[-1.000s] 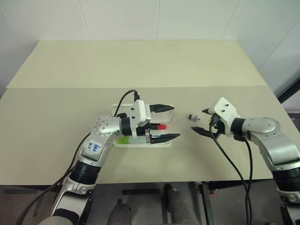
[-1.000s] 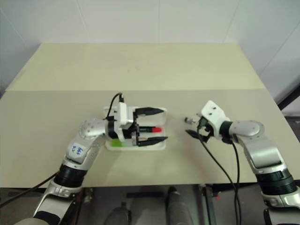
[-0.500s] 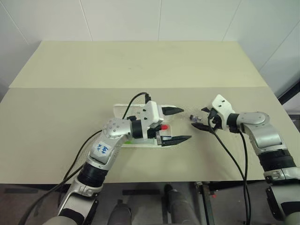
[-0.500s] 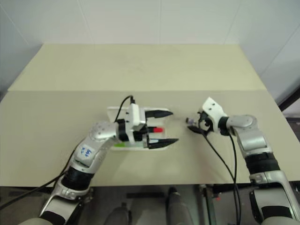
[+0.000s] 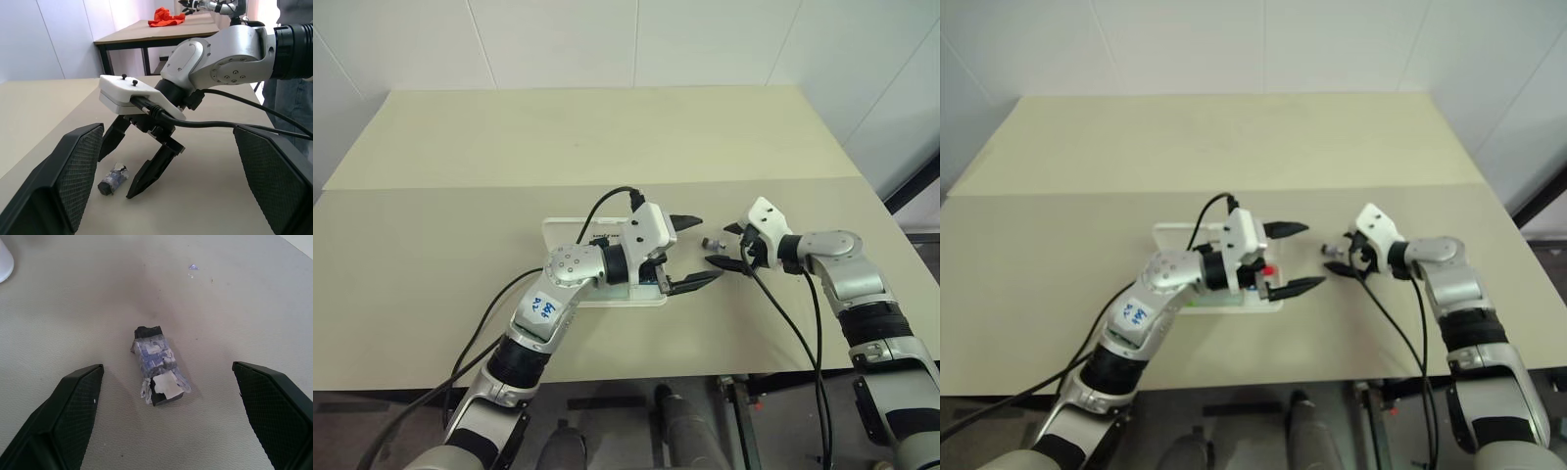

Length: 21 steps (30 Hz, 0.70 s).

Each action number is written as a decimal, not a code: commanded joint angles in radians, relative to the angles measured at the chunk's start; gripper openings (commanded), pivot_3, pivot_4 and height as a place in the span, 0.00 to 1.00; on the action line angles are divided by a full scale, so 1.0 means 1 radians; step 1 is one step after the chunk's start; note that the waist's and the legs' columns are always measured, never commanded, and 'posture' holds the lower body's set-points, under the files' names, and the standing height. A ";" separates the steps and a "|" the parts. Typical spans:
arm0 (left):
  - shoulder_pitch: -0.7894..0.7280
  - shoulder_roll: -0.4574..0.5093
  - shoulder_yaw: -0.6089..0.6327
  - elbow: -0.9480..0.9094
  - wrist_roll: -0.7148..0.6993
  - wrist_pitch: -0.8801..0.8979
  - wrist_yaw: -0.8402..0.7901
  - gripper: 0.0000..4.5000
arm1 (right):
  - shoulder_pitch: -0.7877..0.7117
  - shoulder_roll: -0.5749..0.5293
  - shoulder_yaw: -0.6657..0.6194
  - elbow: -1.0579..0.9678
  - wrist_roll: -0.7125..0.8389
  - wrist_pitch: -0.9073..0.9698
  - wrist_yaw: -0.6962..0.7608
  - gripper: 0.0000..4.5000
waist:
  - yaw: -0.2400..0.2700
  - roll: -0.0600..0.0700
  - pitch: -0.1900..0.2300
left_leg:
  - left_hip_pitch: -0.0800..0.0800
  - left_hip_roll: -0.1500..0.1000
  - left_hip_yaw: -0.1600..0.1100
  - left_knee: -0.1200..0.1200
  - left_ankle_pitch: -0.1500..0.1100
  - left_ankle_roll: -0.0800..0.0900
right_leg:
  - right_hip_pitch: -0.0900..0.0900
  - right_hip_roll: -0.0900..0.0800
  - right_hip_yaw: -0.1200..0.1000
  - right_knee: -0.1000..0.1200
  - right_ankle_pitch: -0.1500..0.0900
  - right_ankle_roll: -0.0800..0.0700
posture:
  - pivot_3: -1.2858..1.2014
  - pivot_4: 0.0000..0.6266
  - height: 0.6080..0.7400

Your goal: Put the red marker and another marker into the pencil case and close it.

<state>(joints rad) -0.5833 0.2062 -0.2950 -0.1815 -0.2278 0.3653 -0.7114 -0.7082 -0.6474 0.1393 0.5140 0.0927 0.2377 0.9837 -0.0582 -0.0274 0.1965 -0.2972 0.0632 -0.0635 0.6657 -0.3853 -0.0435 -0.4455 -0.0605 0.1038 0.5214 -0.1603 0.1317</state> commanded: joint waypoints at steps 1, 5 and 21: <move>-0.013 -0.015 0.000 -0.041 -0.004 0.000 0.012 1.00 | -0.003 0.007 0.022 0.052 -0.046 0.004 -0.009 0.78 | -0.002 0.000 0.000 | 0.000 0.000 0.000 0.001 0.000 0.000 | 0.000 0.000 0.000 0.000 0.000 0.000 | 0.52 0.24 1.00; -0.015 -0.019 0.005 -0.042 -0.010 0.003 0.017 1.00 | -0.005 0.009 0.013 0.056 -0.040 0.009 -0.011 0.48 | -0.004 0.000 0.000 | 0.001 -0.001 0.000 0.004 0.001 -0.002 | 0.002 0.000 0.002 -0.002 0.003 0.000 | 0.52 0.24 1.00; -0.024 -0.044 0.047 -0.018 -0.074 -0.012 -0.011 1.00 | 0.075 -0.063 -0.024 -0.133 -0.064 0.036 -0.079 0.08 | 0.007 0.000 0.000 | -0.001 -0.005 0.000 0.008 0.001 -0.002 | 0.002 -0.001 0.006 -0.002 0.005 0.003 | 0.52 0.24 1.00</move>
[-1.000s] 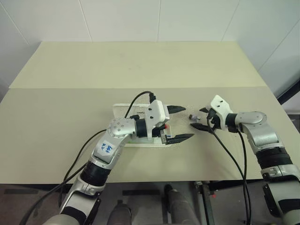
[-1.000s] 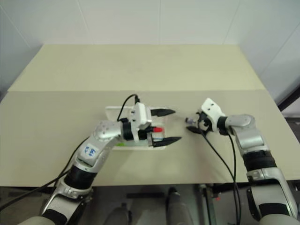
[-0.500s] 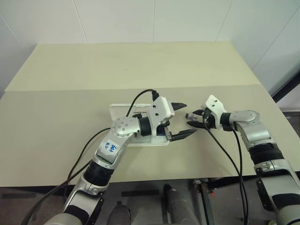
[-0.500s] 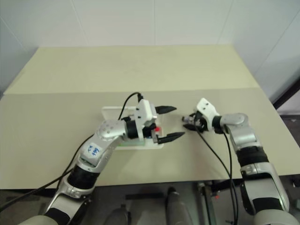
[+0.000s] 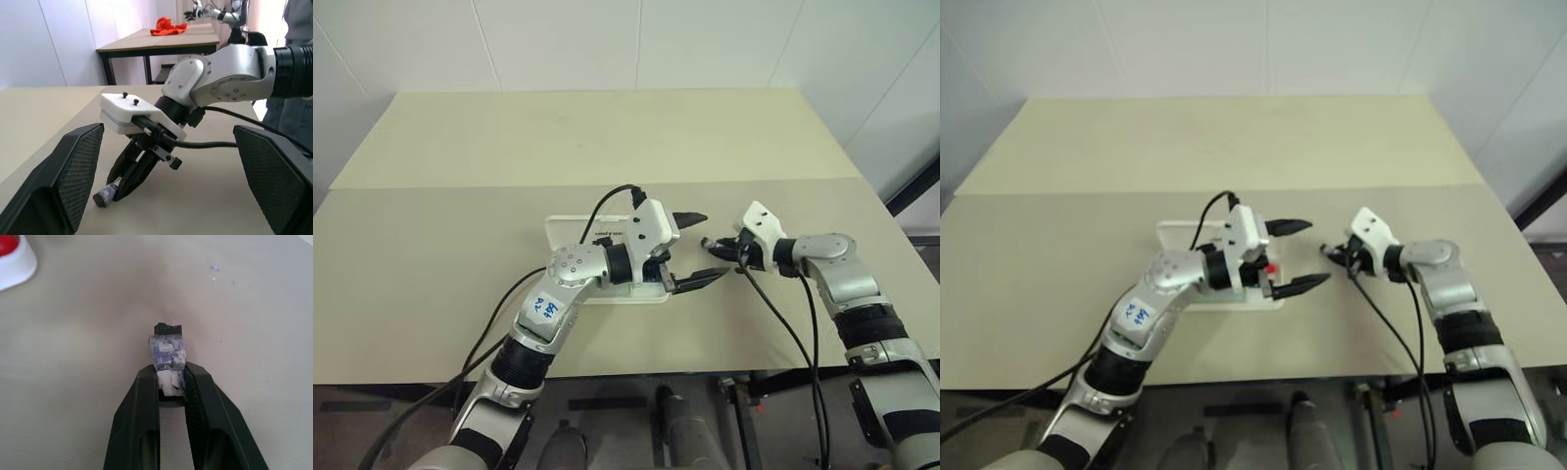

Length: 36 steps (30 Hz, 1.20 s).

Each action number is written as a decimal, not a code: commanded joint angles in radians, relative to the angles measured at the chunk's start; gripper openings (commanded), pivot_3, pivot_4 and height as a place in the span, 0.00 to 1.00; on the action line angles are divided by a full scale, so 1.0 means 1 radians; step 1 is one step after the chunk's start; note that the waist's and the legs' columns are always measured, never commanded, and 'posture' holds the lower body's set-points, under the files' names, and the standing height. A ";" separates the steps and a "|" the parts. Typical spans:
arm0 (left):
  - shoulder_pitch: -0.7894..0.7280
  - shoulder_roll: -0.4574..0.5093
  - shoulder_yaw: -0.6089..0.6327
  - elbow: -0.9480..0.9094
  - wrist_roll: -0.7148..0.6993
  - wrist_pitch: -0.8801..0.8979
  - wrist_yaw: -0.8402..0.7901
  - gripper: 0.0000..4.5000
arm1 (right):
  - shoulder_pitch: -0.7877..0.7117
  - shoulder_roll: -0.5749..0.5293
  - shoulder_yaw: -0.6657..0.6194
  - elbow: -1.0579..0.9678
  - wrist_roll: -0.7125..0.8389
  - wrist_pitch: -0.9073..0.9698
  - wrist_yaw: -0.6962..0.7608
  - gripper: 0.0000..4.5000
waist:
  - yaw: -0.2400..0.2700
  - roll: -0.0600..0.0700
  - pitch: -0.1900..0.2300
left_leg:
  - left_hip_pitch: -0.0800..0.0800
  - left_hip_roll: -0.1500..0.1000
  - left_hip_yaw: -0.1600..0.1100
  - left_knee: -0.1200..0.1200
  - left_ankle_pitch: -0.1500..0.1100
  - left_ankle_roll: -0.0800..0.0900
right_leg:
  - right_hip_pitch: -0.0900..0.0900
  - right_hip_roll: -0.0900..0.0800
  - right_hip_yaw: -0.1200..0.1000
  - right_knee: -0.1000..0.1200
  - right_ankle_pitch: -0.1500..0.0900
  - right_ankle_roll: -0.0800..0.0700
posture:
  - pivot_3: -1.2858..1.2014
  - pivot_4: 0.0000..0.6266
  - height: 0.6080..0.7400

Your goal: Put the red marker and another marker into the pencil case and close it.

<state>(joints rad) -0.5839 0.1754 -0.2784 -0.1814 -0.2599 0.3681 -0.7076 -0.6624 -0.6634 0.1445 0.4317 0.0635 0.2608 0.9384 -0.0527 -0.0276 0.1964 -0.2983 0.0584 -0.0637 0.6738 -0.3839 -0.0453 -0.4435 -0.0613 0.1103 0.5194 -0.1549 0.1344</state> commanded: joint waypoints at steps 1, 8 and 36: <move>-0.024 -0.011 0.042 -0.017 -0.061 -0.009 -0.026 1.00 | 0.036 -0.058 -0.037 -0.095 -0.039 0.027 -0.048 0.08 | 0.001 0.000 0.000 | 0.000 0.000 0.000 0.000 0.000 0.000 | 0.000 0.000 0.000 0.000 0.000 0.000 | 0.52 0.24 1.00; -0.022 0.022 0.110 0.013 -0.128 -0.028 -0.103 1.00 | 0.070 -0.135 -0.074 -0.359 -0.066 0.118 -0.101 0.08 | -0.006 0.002 0.001 | 0.000 0.000 0.000 -0.007 0.000 0.000 | -0.001 0.000 0.000 -0.002 -0.001 0.001 | 0.52 0.24 1.00; 0.001 0.203 0.240 0.212 -0.245 -0.217 -0.520 1.00 | 0.035 0.037 -0.114 -1.288 0.380 0.827 -0.215 0.08 | 0.001 0.002 0.001 | 0.000 0.000 -0.002 -0.009 -0.001 0.002 | -0.003 0.000 -0.002 -0.003 -0.003 -0.001 | 0.52 0.24 1.00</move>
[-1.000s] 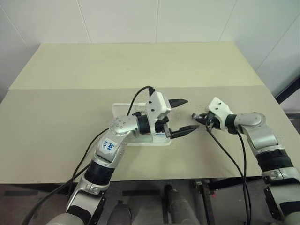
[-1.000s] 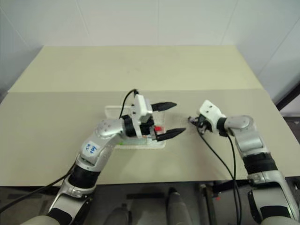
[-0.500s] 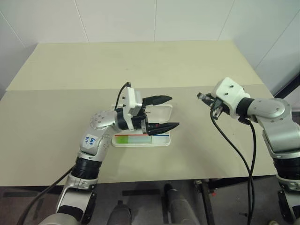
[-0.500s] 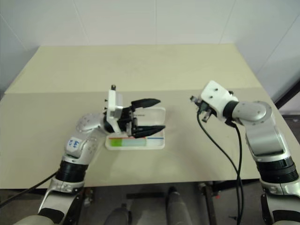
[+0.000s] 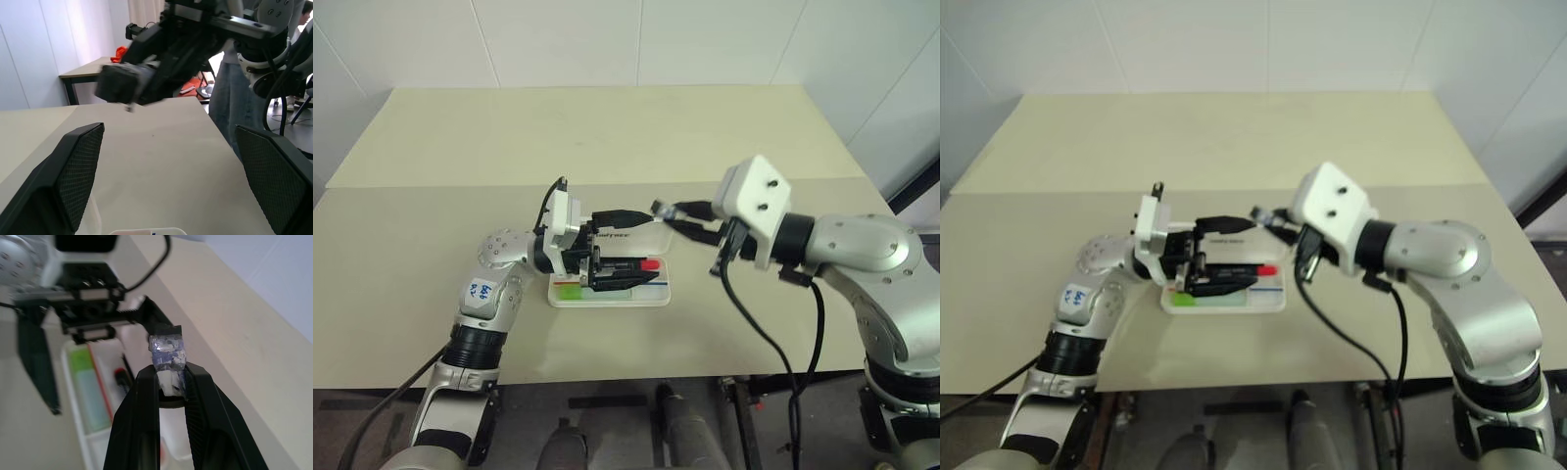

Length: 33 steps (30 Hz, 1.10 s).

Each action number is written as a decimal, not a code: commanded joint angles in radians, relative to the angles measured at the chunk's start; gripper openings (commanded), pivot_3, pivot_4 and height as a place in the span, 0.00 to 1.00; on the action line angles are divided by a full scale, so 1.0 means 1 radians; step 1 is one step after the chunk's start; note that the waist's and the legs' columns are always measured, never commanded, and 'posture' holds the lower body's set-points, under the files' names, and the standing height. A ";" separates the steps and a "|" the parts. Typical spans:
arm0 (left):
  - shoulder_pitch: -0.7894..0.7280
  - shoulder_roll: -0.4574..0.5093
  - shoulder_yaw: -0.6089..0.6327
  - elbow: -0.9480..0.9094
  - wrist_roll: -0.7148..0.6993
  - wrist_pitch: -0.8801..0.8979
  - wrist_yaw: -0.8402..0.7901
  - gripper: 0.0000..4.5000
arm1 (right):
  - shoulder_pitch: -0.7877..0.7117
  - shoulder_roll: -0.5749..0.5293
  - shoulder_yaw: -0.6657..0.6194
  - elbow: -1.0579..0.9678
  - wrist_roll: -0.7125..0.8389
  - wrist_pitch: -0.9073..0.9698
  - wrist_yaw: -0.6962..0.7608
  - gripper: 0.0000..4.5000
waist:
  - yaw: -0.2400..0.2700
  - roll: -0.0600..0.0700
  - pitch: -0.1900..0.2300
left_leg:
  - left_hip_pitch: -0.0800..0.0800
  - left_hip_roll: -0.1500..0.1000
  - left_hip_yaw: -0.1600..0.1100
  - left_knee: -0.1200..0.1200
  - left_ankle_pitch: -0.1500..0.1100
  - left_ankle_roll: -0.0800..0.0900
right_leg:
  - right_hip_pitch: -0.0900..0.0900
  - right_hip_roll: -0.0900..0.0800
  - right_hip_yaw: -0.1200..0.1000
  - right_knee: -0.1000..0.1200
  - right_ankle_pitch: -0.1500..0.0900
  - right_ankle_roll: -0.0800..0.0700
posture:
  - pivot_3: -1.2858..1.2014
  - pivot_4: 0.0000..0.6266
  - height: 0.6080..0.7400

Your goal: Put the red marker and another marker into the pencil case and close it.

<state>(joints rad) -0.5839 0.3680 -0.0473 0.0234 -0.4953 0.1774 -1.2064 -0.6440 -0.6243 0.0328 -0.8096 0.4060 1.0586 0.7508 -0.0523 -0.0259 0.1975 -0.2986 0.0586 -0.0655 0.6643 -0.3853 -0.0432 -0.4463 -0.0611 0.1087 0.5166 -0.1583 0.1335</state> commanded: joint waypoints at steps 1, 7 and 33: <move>0.001 0.018 0.004 0.018 0.003 -0.038 -0.031 1.00 | 0.035 -0.013 0.024 -0.052 0.040 0.025 -0.025 0.08 | 0.000 0.000 0.000 | 0.000 0.000 0.000 0.000 0.000 0.000 | 0.000 0.000 0.000 0.000 0.000 0.000 | 0.52 0.24 1.00; -0.005 0.031 -0.005 0.049 0.022 -0.072 -0.058 1.00 | 0.130 -0.048 0.130 0.003 0.015 -0.060 -0.012 0.08 | -0.003 0.000 0.000 | 0.000 0.000 0.000 0.000 0.000 0.000 | 0.000 0.000 0.000 0.000 0.000 -0.001 | 0.52 0.24 1.00; 0.035 0.058 -0.008 0.003 0.027 -0.072 -0.027 1.00 | 0.087 -0.039 0.344 0.436 -0.180 -0.439 0.166 0.08 | -0.004 0.000 0.000 | 0.000 0.000 0.000 0.000 0.000 0.001 | 0.000 0.000 -0.001 0.000 -0.001 0.000 | 0.52 0.24 1.00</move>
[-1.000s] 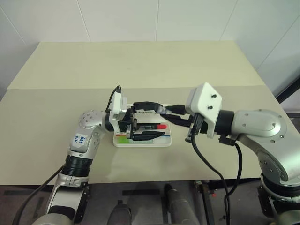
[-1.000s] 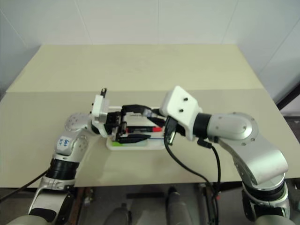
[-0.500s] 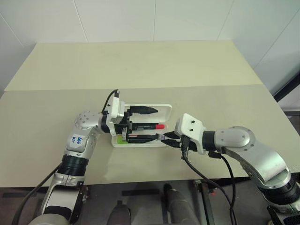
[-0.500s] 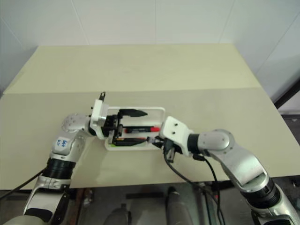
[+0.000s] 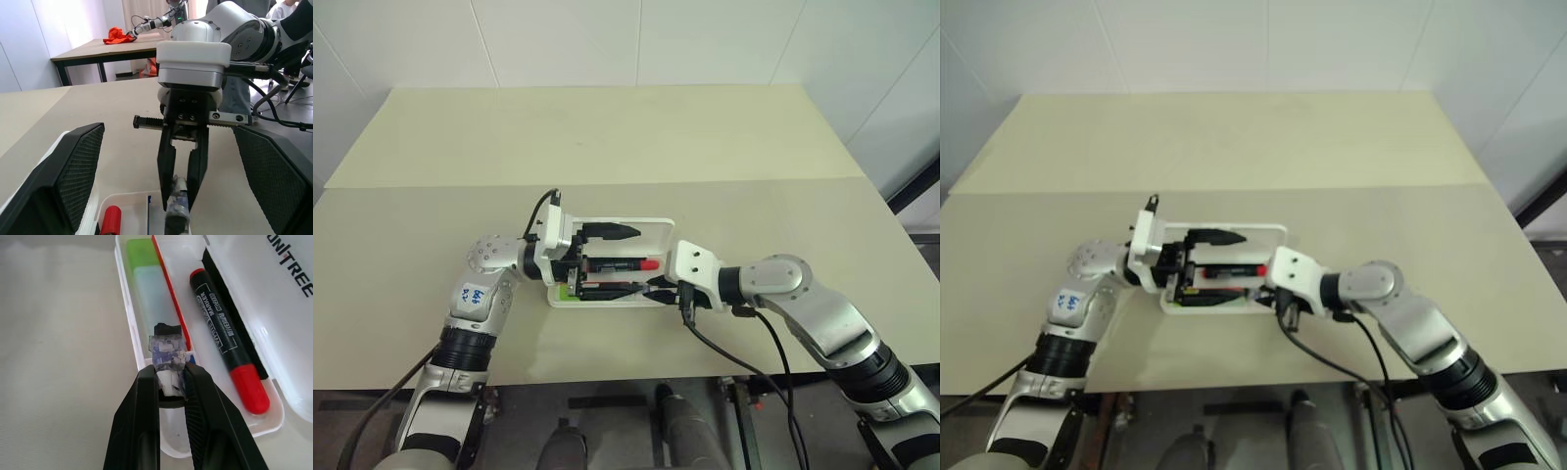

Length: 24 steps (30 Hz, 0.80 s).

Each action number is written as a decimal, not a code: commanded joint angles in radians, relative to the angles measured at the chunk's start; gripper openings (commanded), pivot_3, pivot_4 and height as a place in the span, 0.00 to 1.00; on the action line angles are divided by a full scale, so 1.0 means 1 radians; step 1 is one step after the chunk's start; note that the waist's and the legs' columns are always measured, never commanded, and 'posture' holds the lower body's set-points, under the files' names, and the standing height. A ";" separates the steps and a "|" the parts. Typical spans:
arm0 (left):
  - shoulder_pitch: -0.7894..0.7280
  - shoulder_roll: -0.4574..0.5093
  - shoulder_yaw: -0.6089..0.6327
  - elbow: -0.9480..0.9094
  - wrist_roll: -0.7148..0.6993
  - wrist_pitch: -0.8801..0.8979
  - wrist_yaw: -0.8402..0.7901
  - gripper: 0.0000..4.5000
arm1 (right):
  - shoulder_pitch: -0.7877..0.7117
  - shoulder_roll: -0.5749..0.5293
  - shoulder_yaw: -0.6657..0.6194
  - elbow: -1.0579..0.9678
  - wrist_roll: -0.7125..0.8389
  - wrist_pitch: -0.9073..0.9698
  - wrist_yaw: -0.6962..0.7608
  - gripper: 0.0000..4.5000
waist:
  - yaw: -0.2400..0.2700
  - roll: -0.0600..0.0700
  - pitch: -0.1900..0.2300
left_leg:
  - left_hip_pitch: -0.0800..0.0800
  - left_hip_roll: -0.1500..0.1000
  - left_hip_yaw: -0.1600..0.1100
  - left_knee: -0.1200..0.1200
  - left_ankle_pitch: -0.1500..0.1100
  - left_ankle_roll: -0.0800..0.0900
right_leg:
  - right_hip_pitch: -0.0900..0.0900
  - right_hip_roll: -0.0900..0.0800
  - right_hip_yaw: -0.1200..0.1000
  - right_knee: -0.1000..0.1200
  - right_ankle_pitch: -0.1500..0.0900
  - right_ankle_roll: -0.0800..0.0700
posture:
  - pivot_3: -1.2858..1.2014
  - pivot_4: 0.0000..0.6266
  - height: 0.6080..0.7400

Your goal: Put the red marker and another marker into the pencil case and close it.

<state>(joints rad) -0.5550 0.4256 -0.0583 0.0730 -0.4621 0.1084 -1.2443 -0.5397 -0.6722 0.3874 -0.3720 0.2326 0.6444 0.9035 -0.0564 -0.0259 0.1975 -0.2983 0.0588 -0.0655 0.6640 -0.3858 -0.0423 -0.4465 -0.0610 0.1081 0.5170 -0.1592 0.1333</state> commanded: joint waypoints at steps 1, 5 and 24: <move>0.008 0.000 0.003 -0.050 -0.006 -0.003 0.014 1.00 | -0.018 0.009 -0.010 0.004 -0.009 -0.030 0.018 0.08 | 0.000 0.000 0.000 | 0.000 0.000 0.000 0.000 0.000 0.000 | 0.000 0.000 0.000 0.000 0.000 0.000 | 0.52 0.24 1.00; 0.013 -0.001 0.002 -0.058 -0.006 -0.002 0.024 1.00 | -0.024 0.018 -0.010 0.031 -0.023 -0.044 0.024 0.47 | 0.000 0.000 0.000 | 0.000 0.000 0.000 0.000 0.000 0.000 | 0.000 0.000 0.000 0.001 0.000 0.000 | 0.52 0.24 1.00; 0.022 -0.035 -0.007 -0.116 -0.055 0.035 0.025 1.00 | -0.001 -0.017 -0.108 -0.218 0.049 0.114 0.012 1.00 | 0.001 0.000 0.000 | 0.000 0.000 0.000 0.000 0.000 0.000 | 0.000 0.000 0.000 0.000 0.000 0.000 | 0.52 0.24 1.00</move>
<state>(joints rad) -0.5353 0.3967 -0.0608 0.0036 -0.4871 0.1345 -1.2169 -0.5458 -0.6779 0.3224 -0.5173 0.2480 0.7289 0.9213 -0.0555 -0.0259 0.1976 -0.2983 0.0588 -0.0656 0.6640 -0.3858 -0.0423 -0.4465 -0.0610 0.1080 0.5174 -0.1595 0.1333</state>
